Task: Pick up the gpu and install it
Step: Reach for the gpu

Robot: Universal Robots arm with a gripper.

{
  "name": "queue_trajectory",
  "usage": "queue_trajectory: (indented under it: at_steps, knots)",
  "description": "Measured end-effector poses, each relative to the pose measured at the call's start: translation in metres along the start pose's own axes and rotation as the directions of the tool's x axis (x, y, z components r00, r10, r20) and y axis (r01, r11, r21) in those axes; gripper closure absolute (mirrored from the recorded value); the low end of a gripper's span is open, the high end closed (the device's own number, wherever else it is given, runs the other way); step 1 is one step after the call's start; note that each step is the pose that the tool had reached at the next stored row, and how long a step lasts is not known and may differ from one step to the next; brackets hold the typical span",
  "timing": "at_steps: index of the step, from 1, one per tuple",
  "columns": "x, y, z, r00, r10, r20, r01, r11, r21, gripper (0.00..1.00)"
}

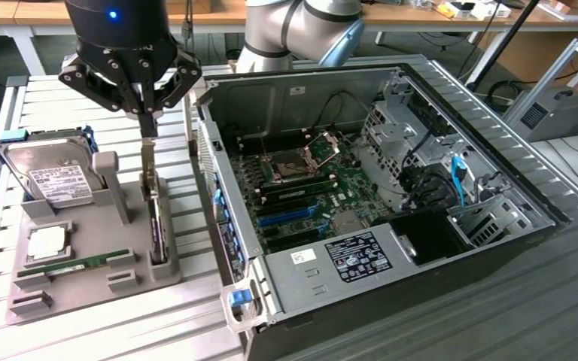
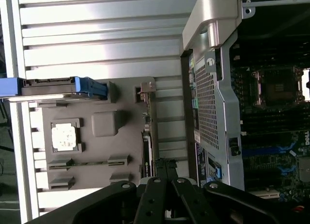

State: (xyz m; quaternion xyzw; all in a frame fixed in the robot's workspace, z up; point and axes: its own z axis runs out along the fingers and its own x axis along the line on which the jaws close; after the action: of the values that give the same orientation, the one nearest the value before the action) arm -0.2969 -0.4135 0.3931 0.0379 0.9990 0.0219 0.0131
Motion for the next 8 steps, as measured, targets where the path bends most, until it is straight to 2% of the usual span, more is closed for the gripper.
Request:
queue_trajectory:
  at_steps: [8]
  knots:
    - [0.013,-0.0010,-0.0003,1.0000,0.000,0.0000,0.000,1.0000,0.0000,0.89]
